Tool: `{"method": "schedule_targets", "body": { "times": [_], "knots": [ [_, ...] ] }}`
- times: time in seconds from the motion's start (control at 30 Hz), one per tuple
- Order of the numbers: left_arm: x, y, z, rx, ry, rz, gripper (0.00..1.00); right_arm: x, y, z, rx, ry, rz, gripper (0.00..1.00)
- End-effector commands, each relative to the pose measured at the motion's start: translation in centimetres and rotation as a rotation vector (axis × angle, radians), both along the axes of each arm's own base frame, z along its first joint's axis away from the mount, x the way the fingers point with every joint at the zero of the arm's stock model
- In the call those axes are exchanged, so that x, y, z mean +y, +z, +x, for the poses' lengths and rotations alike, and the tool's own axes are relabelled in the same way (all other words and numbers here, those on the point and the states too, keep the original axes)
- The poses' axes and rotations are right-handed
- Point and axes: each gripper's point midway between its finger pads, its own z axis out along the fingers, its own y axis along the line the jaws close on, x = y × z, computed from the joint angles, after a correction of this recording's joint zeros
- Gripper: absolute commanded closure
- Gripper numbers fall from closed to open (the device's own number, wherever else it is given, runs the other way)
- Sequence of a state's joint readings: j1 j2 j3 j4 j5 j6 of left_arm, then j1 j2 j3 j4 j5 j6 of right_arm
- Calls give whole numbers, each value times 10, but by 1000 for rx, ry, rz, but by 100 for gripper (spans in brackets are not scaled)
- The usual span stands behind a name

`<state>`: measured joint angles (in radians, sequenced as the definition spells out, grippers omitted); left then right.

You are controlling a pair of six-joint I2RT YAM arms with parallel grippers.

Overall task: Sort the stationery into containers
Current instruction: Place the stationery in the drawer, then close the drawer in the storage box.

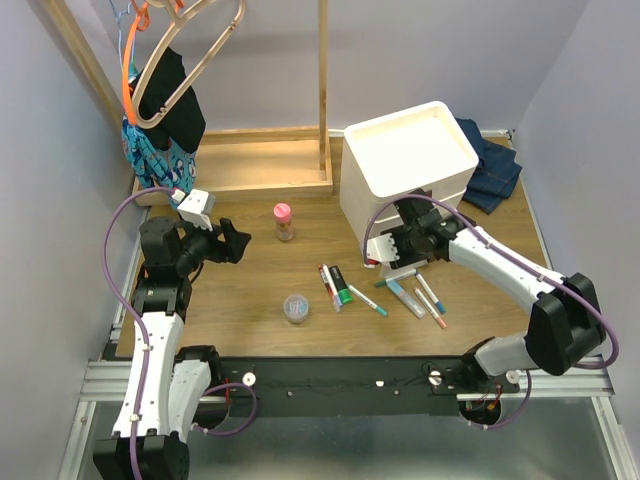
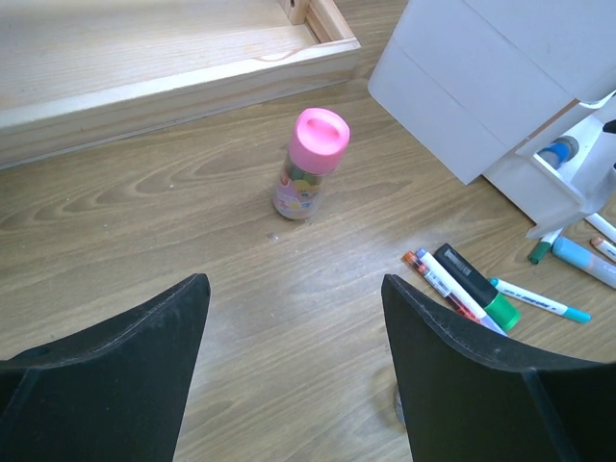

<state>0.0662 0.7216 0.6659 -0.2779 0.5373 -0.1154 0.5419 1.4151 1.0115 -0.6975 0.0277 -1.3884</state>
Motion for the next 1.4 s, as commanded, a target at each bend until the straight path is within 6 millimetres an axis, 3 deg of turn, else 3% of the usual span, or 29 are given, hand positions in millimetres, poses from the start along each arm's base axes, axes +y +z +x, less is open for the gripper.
{"method": "schedule_targets", "body": {
  "times": [0.0, 0.1, 0.2, 0.33, 0.47, 0.5, 0.67, 0.73, 0.93, 1.07, 1.1, 1.17, 1.2, 1.3, 1.37],
  "knots": [
    [-4, 15, 0, -42, -29, -17, 19, 2, 13, 2, -42, 4, 37, 45],
    [-8, 19, -1, -56, -46, -29, 19, 4, 29, 1, -46, -75, 101, 45],
    [-13, 29, -3, -85, -76, -47, 19, 7, 49, -3, -22, -283, 234, 45],
    [-24, 45, -4, -137, -150, -59, 19, 6, 55, -22, 53, -597, 419, 46],
    [-41, 66, 6, -185, -249, -59, 19, 3, 65, -38, 64, -823, 626, 51],
    [-45, 76, 15, -181, -269, -62, 19, -1, 77, -41, 47, -866, 698, 52],
    [-80, 87, 33, -121, -405, -19, 20, -9, 98, -46, 90, -1127, 984, 56],
    [-97, 92, 44, -105, -462, 9, 21, -25, 100, -40, 137, -1270, 1084, 57],
    [-134, 79, 70, -49, -572, 93, 26, -58, 102, -25, 259, -1569, 1282, 64],
    [-154, 73, 92, -36, -594, 117, 28, -90, 81, -23, 320, -1760, 1277, 76],
    [-160, 71, 101, -28, -600, 120, 28, -116, 71, -25, 320, -1866, 1297, 79],
    [-169, 68, 107, -24, -614, 126, 28, -127, 57, -34, 438, -1924, 1324, 87],
    [-173, 62, 114, -12, -616, 127, 28, -149, 40, -37, 484, -2036, 1336, 89],
    [-183, 54, 124, 4, -621, 122, 27, -153, 4, -53, 769, -2159, 1366, 95],
    [-185, 48, 131, 22, -608, 112, 28, -142, -2, -52, 893, -2122, 1427, 98]
  ]
}}
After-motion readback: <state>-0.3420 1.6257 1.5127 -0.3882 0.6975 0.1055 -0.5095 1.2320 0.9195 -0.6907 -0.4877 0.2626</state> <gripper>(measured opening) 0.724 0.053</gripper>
